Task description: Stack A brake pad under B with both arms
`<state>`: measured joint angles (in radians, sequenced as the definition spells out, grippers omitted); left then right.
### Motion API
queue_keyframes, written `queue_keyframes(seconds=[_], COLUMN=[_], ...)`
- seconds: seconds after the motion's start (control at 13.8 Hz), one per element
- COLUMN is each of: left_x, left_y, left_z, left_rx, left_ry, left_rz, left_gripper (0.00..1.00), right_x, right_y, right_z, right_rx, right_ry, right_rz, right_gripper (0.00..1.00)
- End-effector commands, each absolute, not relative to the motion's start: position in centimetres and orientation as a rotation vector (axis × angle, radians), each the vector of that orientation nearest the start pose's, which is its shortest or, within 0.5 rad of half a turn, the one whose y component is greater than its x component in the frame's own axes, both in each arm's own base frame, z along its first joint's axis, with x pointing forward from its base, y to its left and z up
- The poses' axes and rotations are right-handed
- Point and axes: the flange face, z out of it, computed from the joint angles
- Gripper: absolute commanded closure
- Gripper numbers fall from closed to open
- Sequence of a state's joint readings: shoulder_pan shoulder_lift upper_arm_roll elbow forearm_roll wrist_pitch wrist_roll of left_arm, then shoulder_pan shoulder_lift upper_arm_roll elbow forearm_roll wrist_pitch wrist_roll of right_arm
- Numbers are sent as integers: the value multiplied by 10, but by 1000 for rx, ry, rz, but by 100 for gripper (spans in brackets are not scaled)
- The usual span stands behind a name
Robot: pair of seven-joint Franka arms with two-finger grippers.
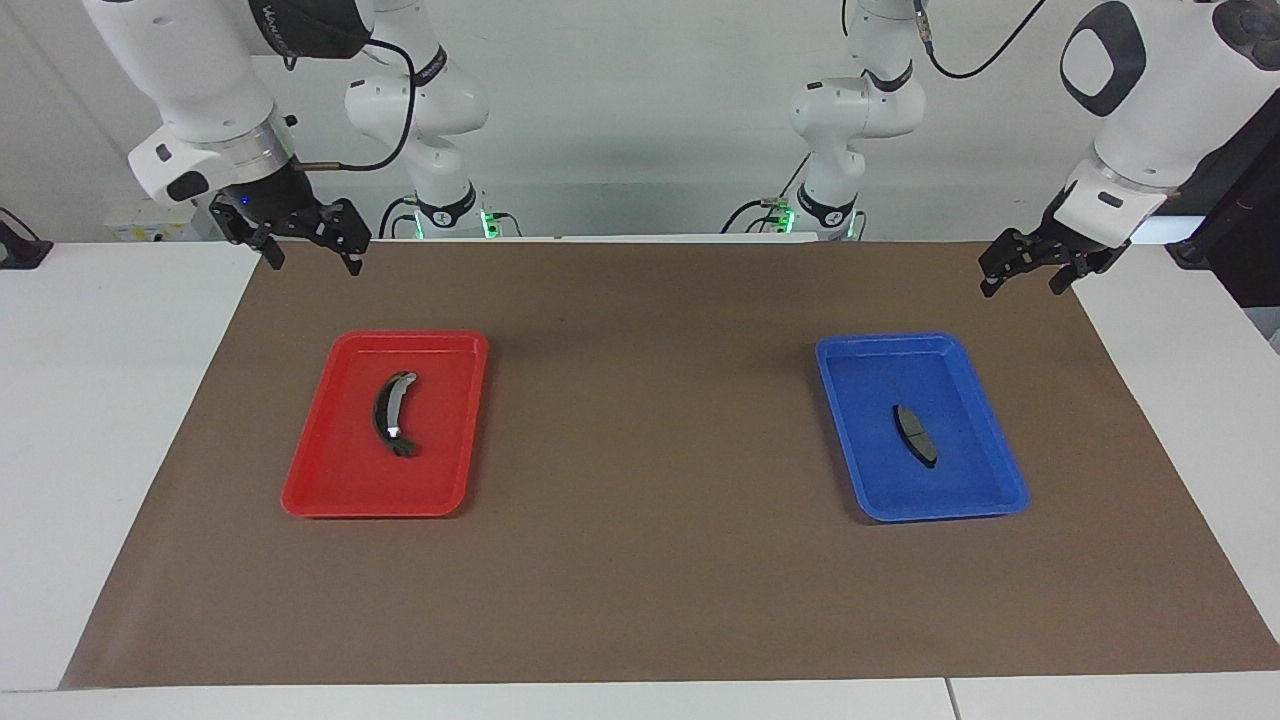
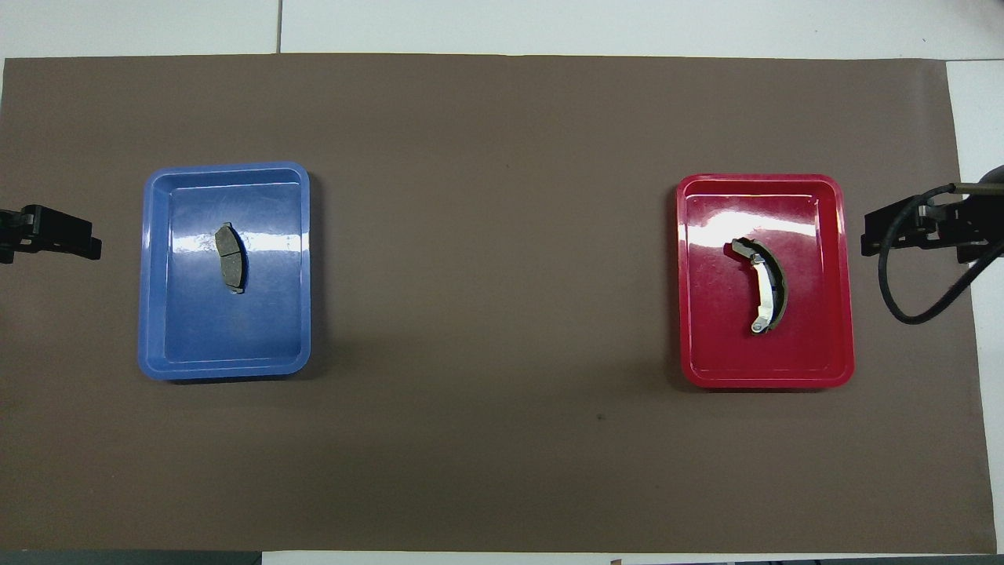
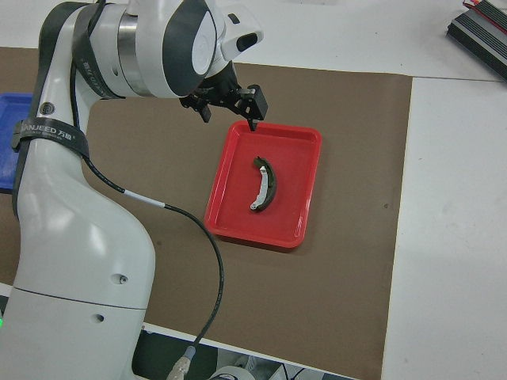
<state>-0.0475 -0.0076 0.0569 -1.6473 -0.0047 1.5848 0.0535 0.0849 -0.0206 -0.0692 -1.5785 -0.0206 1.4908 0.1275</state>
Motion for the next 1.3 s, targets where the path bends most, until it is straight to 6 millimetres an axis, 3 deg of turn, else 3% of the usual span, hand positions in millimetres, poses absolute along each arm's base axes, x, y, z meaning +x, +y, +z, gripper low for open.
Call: queue_keyframes(seconds=[0.0, 0.36, 0.58, 0.94, 1.23], left_x=[543, 543, 539, 541, 544], left_y=[4, 2, 1, -20, -31], left_z=[595, 593, 574, 496, 419], left_rx=[-3162, -3161, -3163, -3158, -3158], left_ry=[57, 64, 66, 107, 7], left_rz=[65, 62, -25, -65, -100], left_gripper=[0, 0, 1, 1, 1], right_x=[537, 537, 537, 537, 537], right_y=[3, 3, 2, 2, 2], right_z=[628, 628, 627, 627, 628], right_rx=[-3153, -3153, -3153, -3153, -3153], right_ry=[205, 207, 210, 210, 210], right_rz=[112, 112, 114, 110, 107], right_gripper=[0, 0, 0, 0, 0])
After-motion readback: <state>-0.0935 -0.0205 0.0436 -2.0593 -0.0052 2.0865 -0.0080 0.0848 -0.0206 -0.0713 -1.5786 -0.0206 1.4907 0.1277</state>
